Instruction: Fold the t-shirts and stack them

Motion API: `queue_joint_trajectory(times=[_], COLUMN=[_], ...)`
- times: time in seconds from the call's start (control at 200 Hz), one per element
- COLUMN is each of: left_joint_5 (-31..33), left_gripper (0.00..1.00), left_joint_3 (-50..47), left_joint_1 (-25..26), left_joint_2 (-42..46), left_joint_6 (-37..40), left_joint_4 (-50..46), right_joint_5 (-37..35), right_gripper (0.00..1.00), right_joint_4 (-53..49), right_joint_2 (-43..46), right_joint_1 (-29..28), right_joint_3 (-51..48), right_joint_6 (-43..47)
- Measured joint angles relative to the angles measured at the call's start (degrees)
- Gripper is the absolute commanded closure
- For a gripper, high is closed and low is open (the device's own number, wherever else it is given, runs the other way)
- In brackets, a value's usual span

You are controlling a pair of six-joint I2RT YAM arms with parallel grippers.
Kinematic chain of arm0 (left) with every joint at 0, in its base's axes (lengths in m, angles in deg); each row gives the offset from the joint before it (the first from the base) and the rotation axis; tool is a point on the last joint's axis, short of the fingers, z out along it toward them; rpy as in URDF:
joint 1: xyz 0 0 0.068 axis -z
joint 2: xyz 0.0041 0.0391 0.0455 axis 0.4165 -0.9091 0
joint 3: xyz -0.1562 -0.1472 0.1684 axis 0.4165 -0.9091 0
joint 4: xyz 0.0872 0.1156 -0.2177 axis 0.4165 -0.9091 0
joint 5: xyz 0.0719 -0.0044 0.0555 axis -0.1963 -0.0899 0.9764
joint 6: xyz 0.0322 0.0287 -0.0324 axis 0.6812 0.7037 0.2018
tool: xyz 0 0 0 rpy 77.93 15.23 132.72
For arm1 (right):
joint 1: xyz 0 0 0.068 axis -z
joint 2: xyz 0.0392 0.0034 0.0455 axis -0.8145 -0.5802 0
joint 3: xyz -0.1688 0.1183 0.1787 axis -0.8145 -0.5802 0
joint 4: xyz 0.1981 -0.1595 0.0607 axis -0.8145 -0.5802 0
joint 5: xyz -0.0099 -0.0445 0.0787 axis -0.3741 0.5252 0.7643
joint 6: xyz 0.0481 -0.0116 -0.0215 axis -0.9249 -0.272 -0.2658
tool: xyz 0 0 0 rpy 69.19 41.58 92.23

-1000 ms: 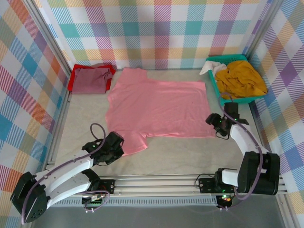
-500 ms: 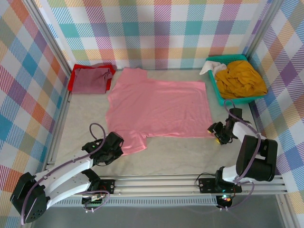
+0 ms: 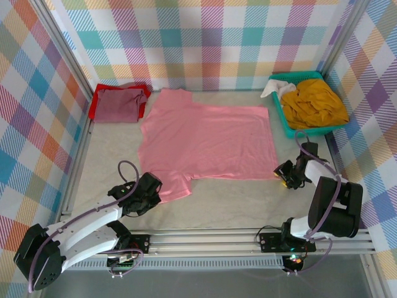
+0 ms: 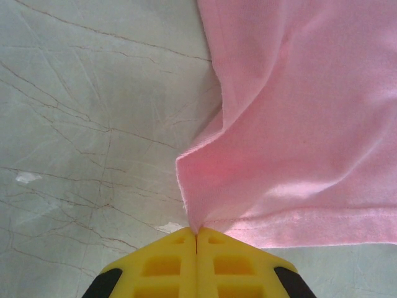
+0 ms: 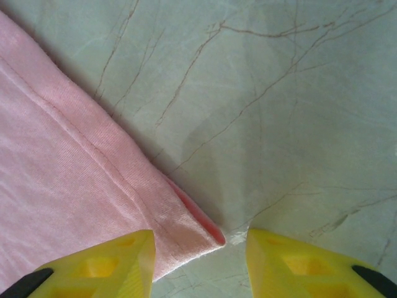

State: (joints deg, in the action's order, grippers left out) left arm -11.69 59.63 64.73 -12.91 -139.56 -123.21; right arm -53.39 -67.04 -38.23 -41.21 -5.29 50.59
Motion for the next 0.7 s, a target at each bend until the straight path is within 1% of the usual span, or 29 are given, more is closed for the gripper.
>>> queue_joint_trajectory(times=[0.31,0.535,0.7], left_joint_5=[-0.02,0.0,0.11], left_gripper=[1.0,1.0,1.0], left_joint_3=[0.02,0.02,0.26], left_joint_1=[0.0,0.0,0.0], left_joint_2=[-1.66,-1.73,-2.16], left_joint_6=[0.09,0.24,0.46], left_joint_4=[0.39,0.46,0.5], right_joint_5=[-0.22,1.18,1.27], right_gripper=[0.62,0.66,0.77], right_joint_4=[-0.35,1.88,2.29], right_joint_2=[-0.87,-1.77,-2.23], right_joint_1=[-0.72,-3.13,-3.3], right_joint_3=[0.85,1.75,1.97], right_joint_6=[-0.31,-0.46,-0.68])
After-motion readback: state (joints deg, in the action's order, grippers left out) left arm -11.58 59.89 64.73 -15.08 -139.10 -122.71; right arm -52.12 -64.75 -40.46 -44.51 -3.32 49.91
